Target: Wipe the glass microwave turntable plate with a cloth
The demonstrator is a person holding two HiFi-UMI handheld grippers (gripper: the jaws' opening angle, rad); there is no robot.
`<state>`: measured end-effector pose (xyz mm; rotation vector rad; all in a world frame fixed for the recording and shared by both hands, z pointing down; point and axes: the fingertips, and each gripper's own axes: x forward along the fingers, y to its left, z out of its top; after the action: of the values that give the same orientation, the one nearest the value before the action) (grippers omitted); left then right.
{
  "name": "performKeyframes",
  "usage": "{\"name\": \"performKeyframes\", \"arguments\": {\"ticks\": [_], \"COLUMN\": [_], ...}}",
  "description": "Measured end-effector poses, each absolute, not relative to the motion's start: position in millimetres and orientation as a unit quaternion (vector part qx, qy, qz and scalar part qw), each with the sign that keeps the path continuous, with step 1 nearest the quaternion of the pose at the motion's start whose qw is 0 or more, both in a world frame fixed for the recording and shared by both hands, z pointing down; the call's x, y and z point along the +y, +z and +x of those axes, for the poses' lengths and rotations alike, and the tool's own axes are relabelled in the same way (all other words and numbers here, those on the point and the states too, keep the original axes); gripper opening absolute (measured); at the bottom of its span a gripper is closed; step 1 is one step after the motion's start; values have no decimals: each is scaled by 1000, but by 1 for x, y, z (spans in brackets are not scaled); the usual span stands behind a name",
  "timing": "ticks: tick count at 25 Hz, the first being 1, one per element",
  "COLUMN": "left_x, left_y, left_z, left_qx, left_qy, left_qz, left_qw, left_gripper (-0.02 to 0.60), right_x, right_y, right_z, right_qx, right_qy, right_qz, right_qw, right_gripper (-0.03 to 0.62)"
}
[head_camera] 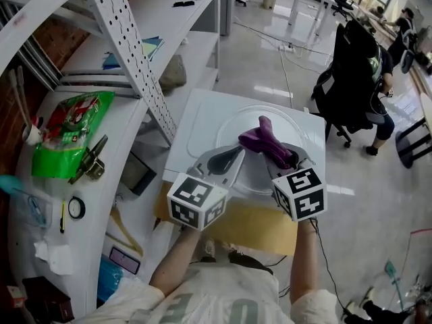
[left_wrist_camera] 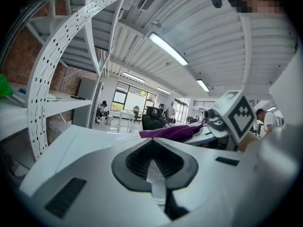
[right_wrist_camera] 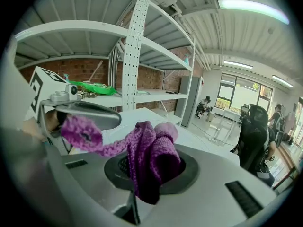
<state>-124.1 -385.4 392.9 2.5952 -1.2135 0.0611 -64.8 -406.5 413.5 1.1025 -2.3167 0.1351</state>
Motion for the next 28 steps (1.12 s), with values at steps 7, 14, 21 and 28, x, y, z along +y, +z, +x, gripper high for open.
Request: {"name": "performKeyframes", "arguments": {"ticks": [7, 14, 21, 28], "left_x": [-379, -354, -351, -362], "left_y": [394, 395, 386, 384], "left_z": [-121, -116, -114, -109], "left_qx": [-414, -404, -400, -403], "left_qy": [27, 30, 28, 28], "left_qz": [901, 906, 909, 908], "left_qw": [127, 125, 114, 107], "left_gripper": [2, 2, 2, 2], "right_x": [-356, -306, -302, -375], "right_y": [419, 419, 401, 361], "right_z": [-55, -54, -40, -21], "right_qx": [-861, -869, -865, -858], "right_qy": [70, 88, 76, 46], "right_qz": [423, 412, 440, 484], "right_qw": [273, 261, 231, 168], "right_gripper": [66, 66, 66, 66]}}
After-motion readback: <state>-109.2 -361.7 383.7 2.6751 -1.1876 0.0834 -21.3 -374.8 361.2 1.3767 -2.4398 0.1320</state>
